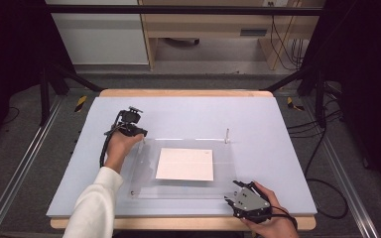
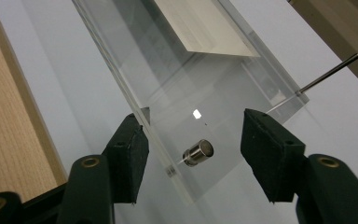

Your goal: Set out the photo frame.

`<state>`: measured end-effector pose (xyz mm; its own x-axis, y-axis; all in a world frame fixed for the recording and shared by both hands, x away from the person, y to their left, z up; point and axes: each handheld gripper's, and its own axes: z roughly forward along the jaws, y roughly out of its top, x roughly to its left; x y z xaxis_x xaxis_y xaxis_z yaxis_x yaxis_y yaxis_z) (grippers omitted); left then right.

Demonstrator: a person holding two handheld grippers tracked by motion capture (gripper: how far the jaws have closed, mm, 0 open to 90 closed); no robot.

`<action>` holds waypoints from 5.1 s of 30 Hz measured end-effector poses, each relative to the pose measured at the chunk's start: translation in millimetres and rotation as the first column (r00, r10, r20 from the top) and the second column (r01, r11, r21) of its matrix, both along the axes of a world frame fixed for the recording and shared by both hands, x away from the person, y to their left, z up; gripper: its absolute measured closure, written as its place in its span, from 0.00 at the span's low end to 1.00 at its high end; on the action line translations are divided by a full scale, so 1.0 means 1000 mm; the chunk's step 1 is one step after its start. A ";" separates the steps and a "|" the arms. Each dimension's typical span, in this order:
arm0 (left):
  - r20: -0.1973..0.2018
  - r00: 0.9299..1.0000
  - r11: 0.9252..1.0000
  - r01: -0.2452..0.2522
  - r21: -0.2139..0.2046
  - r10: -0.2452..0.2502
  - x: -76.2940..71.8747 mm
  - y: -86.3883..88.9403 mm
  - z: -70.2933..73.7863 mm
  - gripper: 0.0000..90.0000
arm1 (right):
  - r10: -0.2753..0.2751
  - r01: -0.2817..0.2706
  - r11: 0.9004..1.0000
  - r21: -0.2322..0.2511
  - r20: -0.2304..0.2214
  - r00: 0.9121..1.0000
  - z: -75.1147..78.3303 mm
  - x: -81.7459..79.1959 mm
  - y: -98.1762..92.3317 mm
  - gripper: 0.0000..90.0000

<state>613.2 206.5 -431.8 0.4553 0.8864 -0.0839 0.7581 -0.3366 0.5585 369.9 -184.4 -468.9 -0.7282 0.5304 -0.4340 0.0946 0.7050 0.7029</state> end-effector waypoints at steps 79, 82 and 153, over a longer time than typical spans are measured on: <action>0.504 0.749 0.899 0.408 0.160 -0.430 -0.200 0.004 0.104 0.25 | -0.007 0.039 0.985 0.170 -0.183 0.983 0.109 0.051 -0.006 0.63; 0.491 0.729 0.878 0.429 0.215 -0.477 -0.207 0.002 0.099 0.33 | -0.008 0.040 0.985 0.169 -0.189 0.982 0.110 0.053 -0.006 0.63; 0.339 0.774 0.844 0.477 0.243 -0.535 -0.149 -0.013 0.114 0.75 | -0.035 0.044 0.959 0.279 -0.037 0.999 0.100 0.090 -0.021 0.66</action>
